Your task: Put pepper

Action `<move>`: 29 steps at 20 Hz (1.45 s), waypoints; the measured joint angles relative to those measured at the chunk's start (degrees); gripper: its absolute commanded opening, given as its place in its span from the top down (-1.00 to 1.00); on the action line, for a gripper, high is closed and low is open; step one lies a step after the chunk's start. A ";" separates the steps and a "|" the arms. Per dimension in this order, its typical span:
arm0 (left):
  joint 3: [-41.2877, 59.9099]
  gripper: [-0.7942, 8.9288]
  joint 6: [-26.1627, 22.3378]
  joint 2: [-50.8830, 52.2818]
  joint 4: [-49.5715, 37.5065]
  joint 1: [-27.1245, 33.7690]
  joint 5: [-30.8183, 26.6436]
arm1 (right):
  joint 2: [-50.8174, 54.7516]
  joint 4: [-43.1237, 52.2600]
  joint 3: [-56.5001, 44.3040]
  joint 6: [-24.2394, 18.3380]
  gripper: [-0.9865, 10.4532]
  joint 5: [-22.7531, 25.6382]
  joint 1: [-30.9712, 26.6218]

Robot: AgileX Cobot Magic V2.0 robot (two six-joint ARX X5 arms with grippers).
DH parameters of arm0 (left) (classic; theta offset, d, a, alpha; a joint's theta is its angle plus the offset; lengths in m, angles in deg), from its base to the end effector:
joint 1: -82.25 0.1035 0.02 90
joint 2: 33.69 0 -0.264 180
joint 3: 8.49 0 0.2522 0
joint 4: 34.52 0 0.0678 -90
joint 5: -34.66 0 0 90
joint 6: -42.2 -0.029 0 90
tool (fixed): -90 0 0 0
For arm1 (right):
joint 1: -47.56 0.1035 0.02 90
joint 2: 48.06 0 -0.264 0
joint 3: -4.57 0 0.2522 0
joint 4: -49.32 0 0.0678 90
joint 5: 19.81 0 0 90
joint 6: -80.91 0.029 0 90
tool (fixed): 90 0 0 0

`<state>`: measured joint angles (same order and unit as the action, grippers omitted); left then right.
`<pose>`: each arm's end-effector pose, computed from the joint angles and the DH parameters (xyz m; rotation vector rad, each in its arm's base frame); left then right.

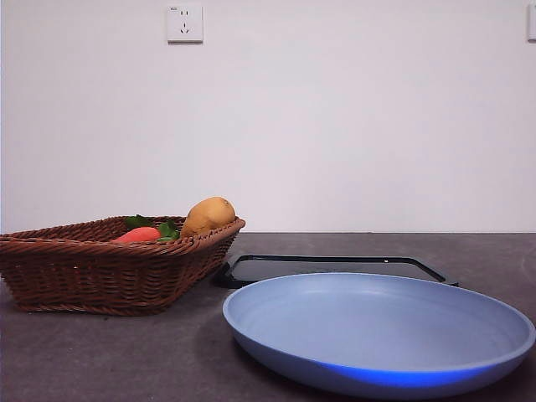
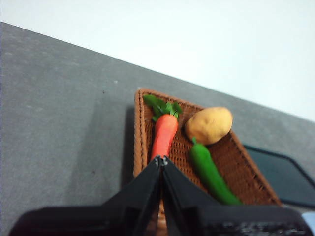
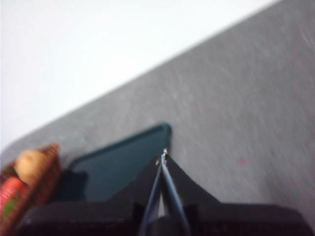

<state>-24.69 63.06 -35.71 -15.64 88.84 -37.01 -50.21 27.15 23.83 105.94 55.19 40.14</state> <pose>0.0961 0.0019 0.1668 -0.3803 0.1167 -0.1880 0.0929 -0.0045 0.1792 0.4531 0.1143 0.1112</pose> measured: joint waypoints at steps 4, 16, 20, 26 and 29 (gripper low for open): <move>-4.90 0.82 1.38 -0.52 0.55 0.02 0.13 | -2.75 0.70 5.79 0.33 0.82 -0.11 0.00; -23.76 0.82 -0.74 -15.39 9.51 0.02 12.66 | -20.63 -12.72 26.86 -5.27 0.82 -11.80 0.04; -30.01 0.82 -5.16 -20.94 16.00 0.02 17.35 | -26.58 -22.43 34.64 -10.51 0.82 -14.64 0.72; -37.09 0.82 -12.92 -27.26 25.38 0.00 24.06 | -34.36 -38.16 45.16 -20.81 0.82 -14.97 2.84; -39.58 0.82 -16.17 -29.35 30.12 0.00 25.27 | -37.40 -45.64 48.68 -25.81 0.82 -14.95 3.89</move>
<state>-64.28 46.89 -65.07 14.48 88.84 -11.74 -87.61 -18.48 72.50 80.13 40.24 44.03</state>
